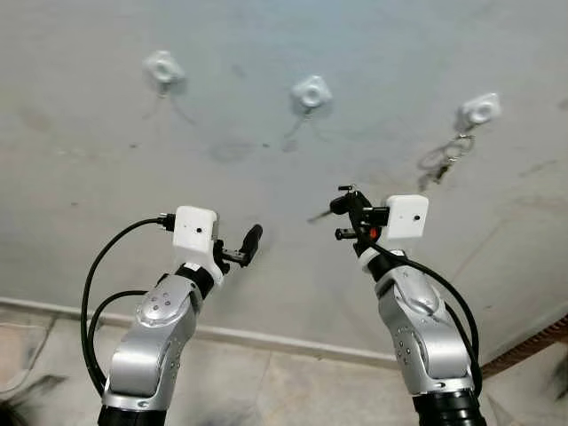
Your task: Hang keys on a hook
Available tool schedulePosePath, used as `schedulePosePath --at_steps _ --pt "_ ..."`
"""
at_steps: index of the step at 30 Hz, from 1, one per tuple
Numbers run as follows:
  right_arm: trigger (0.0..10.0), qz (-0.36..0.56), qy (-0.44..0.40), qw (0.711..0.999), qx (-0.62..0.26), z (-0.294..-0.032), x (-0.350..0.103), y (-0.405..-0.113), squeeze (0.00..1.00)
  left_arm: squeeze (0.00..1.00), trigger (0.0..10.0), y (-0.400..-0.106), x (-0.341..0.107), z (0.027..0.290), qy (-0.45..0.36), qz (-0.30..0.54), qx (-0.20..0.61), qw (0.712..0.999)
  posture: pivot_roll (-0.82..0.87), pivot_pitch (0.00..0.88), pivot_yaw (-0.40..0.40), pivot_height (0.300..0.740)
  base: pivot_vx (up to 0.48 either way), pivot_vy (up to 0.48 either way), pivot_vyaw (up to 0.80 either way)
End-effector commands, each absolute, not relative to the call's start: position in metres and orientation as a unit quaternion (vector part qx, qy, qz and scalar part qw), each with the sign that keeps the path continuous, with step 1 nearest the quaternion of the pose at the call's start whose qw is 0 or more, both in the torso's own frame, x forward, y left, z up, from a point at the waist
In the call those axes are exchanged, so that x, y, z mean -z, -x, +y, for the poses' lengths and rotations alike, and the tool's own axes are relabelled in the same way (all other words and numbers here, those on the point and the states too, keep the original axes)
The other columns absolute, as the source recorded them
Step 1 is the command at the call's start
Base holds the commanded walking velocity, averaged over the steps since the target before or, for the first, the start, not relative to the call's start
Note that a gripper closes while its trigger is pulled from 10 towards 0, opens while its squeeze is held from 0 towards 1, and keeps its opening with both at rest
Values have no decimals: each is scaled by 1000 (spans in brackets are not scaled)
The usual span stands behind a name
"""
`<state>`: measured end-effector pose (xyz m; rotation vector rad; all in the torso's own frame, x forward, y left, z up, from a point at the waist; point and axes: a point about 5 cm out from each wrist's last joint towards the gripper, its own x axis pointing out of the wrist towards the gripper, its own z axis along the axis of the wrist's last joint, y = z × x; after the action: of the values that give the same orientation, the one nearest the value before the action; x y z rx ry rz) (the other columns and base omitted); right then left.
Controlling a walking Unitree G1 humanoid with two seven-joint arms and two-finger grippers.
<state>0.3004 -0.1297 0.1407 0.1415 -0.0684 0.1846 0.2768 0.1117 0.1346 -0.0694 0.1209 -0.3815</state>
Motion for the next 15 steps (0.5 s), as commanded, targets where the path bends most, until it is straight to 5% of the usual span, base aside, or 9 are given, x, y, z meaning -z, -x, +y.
schedulePosePath --at_steps 1,15 --pt "10000 -47 -73 991 -97 -127 -147 -301 0 0 10000 -276 -137 123 21 57 172 983 209 51 -64 740 0 0 0" --pt "10000 -45 -72 989 -123 -119 -146 -298 0 0 10000 -267 -135 140 -2 63 145 987 230 52 -60 740 55 0 0"
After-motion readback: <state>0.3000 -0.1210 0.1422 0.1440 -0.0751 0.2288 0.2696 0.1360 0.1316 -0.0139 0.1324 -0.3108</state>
